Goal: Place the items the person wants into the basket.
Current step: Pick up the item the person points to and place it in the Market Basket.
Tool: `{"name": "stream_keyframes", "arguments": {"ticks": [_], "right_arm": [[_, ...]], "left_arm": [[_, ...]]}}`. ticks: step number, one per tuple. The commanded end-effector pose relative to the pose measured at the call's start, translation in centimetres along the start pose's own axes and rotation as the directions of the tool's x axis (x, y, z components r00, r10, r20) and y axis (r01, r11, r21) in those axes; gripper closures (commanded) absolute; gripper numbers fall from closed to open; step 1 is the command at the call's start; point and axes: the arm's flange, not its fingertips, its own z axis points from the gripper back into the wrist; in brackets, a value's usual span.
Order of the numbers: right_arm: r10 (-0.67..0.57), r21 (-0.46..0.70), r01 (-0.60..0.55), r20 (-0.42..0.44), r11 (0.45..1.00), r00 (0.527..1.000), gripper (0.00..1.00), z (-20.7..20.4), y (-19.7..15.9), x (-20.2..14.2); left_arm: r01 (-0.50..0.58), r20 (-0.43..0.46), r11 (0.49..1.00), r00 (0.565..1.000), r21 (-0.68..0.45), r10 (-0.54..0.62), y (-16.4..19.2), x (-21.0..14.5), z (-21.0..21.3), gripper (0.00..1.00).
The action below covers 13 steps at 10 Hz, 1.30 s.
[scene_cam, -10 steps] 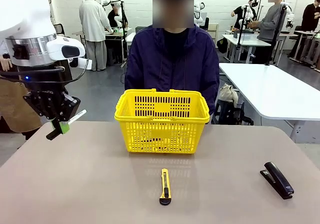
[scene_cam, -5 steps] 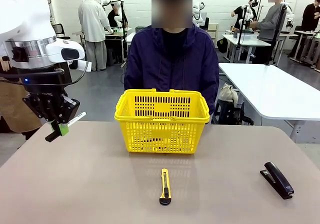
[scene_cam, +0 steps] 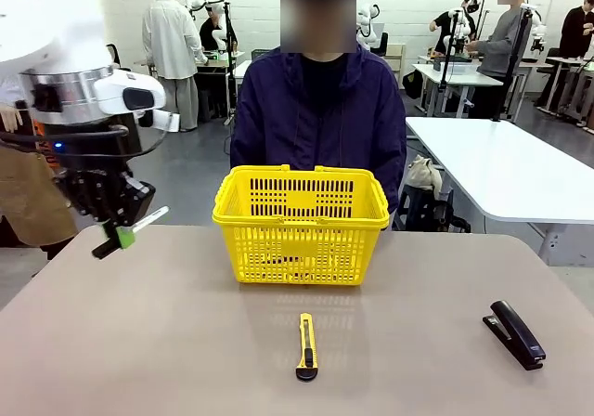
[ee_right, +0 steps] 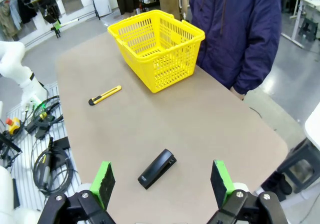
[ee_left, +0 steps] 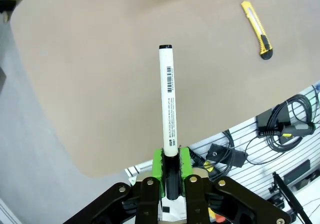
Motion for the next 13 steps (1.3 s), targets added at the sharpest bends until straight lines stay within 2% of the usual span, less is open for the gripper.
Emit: {"name": "stream_keyframes", "arguments": {"ticks": [1, 2, 3, 5, 7, 9, 13], "right_arm": [[0.016, 0.002, -0.016, 0.030, 1.000, 0.999, 0.00, -0.1, -0.1, 0.0], [0.016, 0.002, -0.016, 0.030, 1.000, 0.999, 0.00, -0.1, -0.1, 0.0], [0.016, 0.002, -0.016, 0.030, 1.000, 0.999, 0.00, -0.1, -0.1, 0.0], [0.016, 0.002, -0.016, 0.030, 1.000, 0.999, 0.00, -0.1, -0.1, 0.0], [0.016, 0.002, -0.016, 0.030, 1.000, 0.999, 0.00, -0.1, -0.1, 0.0], [0.016, 0.002, -0.016, 0.030, 1.000, 0.999, 0.00, -0.1, -0.1, 0.0], [0.016, 0.002, -0.016, 0.030, 1.000, 0.999, 0.00, -0.1, -0.1, 0.0]], "left_arm": [[0.213, 0.047, 0.975, 0.975, 0.064, -0.216, -2.3, 8.2, 1.5, 0.84], [0.311, 0.066, 0.948, 0.947, 0.062, -0.315, -3.2, 11.7, 2.2, 0.84], [0.378, 0.102, 0.922, 0.917, 0.082, -0.386, -4.6, 14.1, 2.5, 0.84], [0.504, 0.117, 0.853, 0.847, 0.134, -0.519, -7.0, 19.4, 1.8, 0.84], [0.533, 0.091, 0.842, 0.838, 0.079, -0.539, -8.0, 22.8, -0.2, 0.84], [0.548, 0.084, 0.835, 0.831, 0.047, -0.550, -8.1, 24.4, -1.7, 0.84], [0.525, 0.094, 0.850, 0.845, 0.044, -0.527, -8.2, 24.3, -3.0, 0.84]]}}
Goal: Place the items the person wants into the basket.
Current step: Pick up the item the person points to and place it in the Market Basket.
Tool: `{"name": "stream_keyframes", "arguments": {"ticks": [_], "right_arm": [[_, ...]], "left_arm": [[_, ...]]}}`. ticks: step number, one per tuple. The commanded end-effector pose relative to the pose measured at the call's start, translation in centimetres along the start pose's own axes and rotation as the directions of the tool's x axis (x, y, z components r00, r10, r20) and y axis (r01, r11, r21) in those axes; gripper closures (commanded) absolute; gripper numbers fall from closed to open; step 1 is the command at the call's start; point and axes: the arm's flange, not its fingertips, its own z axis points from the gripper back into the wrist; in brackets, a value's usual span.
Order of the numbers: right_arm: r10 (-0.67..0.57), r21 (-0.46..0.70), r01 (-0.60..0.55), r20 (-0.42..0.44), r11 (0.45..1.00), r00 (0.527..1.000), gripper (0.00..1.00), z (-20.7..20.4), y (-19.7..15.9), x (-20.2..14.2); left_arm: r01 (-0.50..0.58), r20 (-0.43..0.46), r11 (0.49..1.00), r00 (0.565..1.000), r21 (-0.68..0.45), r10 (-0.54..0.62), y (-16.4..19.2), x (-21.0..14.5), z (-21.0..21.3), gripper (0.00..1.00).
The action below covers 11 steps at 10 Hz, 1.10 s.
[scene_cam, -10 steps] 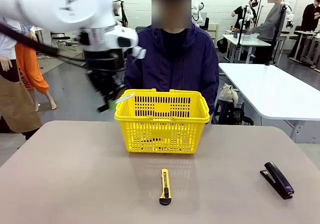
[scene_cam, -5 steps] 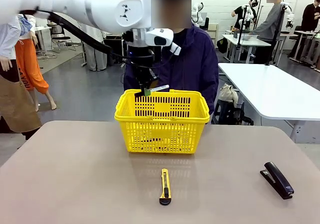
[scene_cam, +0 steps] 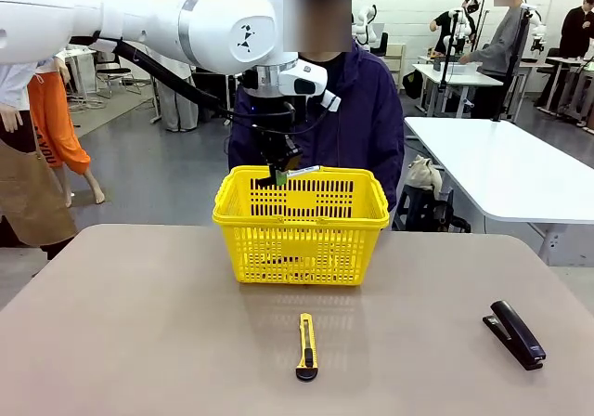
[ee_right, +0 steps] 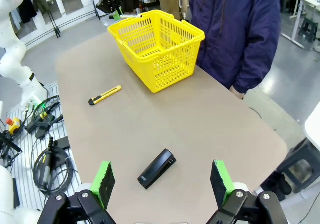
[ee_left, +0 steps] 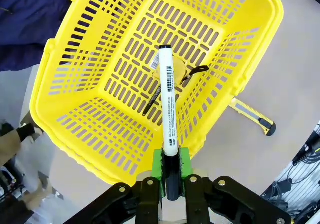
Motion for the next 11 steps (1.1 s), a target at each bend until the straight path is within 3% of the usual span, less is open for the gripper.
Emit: {"name": "stream_keyframes", "arguments": {"ticks": [1, 5, 7, 11], "right_arm": [[0.015, 0.001, -0.015, 0.030, 1.000, 0.999, 0.00, -0.1, -0.1, -0.1], [0.015, 0.001, -0.015, 0.030, 1.000, 0.999, 0.00, -0.1, -0.1, -0.1], [0.015, 0.001, -0.015, 0.030, 1.000, 0.999, 0.00, -0.1, -0.1, -0.1], [0.015, 0.001, -0.015, 0.030, 1.000, 0.999, 0.00, -0.1, -0.1, -0.1]], "left_arm": [[0.003, -0.001, 1.000, 1.000, 0.001, -0.003, -0.2, -0.1, 0.1, 0.84], [0.002, 0.000, 1.000, 1.000, 0.000, -0.002, -0.1, 0.0, 0.0, 0.84], [0.091, -0.024, 0.992, 0.995, -0.084, -0.093, 1.9, 1.9, -2.6, 0.84], [0.218, -0.077, 0.974, 0.972, -0.070, -0.223, 4.7, 5.1, -7.9, 0.84]]}}
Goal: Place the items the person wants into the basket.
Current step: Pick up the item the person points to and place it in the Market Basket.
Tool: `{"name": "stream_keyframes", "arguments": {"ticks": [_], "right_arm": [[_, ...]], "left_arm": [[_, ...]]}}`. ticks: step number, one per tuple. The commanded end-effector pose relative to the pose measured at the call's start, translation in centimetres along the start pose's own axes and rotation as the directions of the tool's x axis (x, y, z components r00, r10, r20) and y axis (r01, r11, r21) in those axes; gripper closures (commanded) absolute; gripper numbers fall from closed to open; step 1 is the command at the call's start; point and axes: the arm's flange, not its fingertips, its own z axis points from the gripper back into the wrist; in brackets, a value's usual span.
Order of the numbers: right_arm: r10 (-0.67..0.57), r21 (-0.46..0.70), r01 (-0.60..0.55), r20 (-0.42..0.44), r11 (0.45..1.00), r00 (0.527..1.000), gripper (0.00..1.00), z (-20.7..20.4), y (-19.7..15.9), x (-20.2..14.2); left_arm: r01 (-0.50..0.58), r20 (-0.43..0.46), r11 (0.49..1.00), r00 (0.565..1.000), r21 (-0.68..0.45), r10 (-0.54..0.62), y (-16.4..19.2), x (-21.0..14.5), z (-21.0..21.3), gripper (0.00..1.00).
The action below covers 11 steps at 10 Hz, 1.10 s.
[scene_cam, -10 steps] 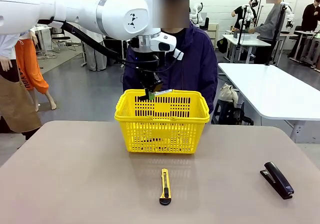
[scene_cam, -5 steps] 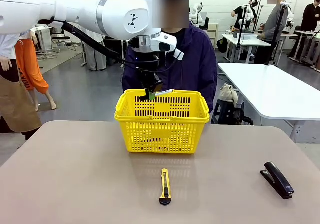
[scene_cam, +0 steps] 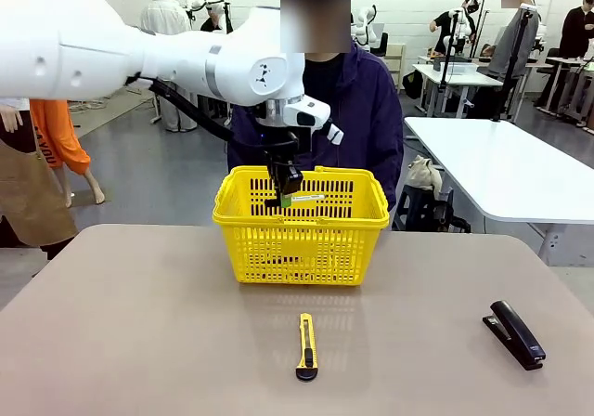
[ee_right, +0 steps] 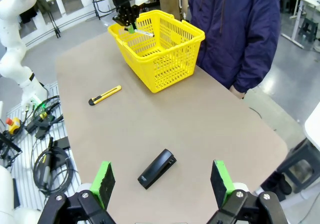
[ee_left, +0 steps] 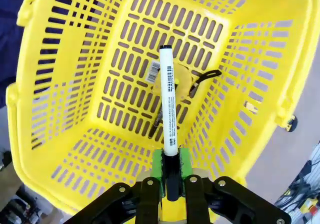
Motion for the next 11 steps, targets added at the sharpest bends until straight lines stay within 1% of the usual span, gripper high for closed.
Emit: {"name": "stream_keyframes", "arguments": {"ticks": [1, 4, 7, 10, 11], "right_arm": [[0.015, 0.002, -0.015, 0.030, 1.000, 0.999, 0.00, -0.2, -0.2, -0.1], [0.015, 0.002, -0.015, 0.030, 1.000, 0.999, 0.00, -0.2, -0.2, -0.1], [0.015, 0.002, -0.015, 0.030, 1.000, 0.999, 0.00, -0.2, -0.2, -0.1], [0.015, 0.002, -0.015, 0.030, 1.000, 0.999, 0.00, -0.2, -0.2, -0.1], [0.015, 0.002, -0.015, 0.030, 1.000, 0.999, 0.00, -0.2, -0.2, -0.1]], "left_arm": [[0.056, -0.022, 0.998, 0.998, 0.010, -0.056, 2.0, 1.6, -0.2, 0.84], [0.070, -0.046, 0.997, 0.996, -0.018, -0.071, 3.0, 2.0, -2.7, 0.84], [0.057, -0.070, 0.997, 0.996, -0.058, -0.061, 3.0, 2.4, -4.9, 0.84], [0.047, -0.079, 0.997, 0.996, -0.057, -0.051, 3.0, 2.8, -5.6, 0.84], [0.050, -0.075, 0.997, 0.996, -0.054, -0.054, 3.2, 2.7, -5.5, 0.76]]}}
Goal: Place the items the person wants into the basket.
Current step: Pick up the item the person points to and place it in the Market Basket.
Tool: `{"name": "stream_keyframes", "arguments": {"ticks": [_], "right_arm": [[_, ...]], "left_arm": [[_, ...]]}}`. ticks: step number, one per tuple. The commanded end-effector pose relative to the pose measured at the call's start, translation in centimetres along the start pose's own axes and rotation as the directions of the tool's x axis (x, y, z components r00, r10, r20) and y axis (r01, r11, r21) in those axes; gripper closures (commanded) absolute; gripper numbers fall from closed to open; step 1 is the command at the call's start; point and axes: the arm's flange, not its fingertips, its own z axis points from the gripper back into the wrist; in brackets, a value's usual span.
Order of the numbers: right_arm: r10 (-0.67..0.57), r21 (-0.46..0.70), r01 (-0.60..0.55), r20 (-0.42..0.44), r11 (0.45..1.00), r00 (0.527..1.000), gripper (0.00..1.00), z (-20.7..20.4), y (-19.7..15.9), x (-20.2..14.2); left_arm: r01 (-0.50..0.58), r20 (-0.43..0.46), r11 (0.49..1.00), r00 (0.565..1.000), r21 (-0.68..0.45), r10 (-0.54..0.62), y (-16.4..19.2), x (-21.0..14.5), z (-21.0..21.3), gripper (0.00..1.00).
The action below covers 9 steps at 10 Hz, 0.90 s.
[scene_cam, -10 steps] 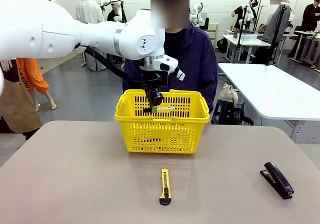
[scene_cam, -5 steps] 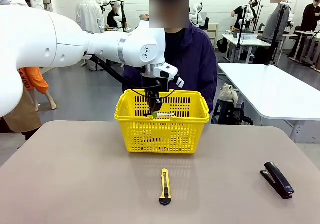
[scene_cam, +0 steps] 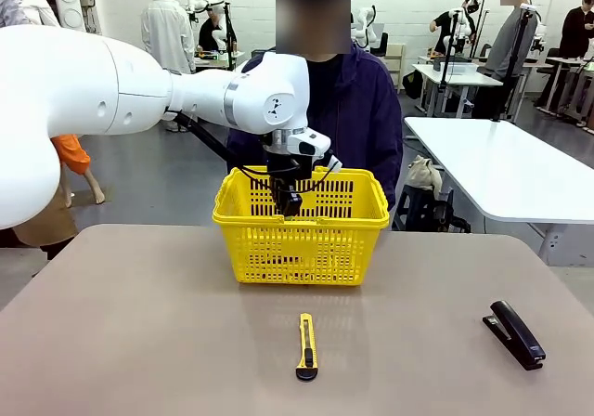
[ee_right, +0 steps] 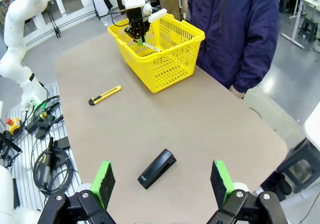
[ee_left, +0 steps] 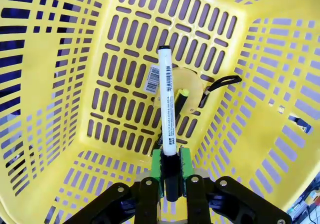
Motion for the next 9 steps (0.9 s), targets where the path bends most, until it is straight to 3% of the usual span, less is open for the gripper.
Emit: {"name": "stream_keyframes", "arguments": {"ticks": [1, 3, 9], "right_arm": [[0.015, 0.002, -0.015, 0.030, 1.000, 0.999, 0.00, -0.17, -0.15, -0.07], [0.015, 0.002, -0.015, 0.030, 1.000, 0.999, 0.00, -0.17, -0.15, -0.07], [0.015, 0.002, -0.015, 0.030, 1.000, 0.999, 0.00, -0.17, -0.15, -0.07]], "left_arm": [[0.010, -0.017, 1.000, 1.000, 0.024, -0.010, 0.80, 1.03, 0.80, 0.36], [0.007, -0.015, 1.000, 1.000, 0.027, -0.007, 0.58, 0.97, 0.64, 0.00], [0.006, -0.008, 0.999, 1.000, 0.036, -0.005, 0.70, 0.79, 1.07, 0.00]]}}
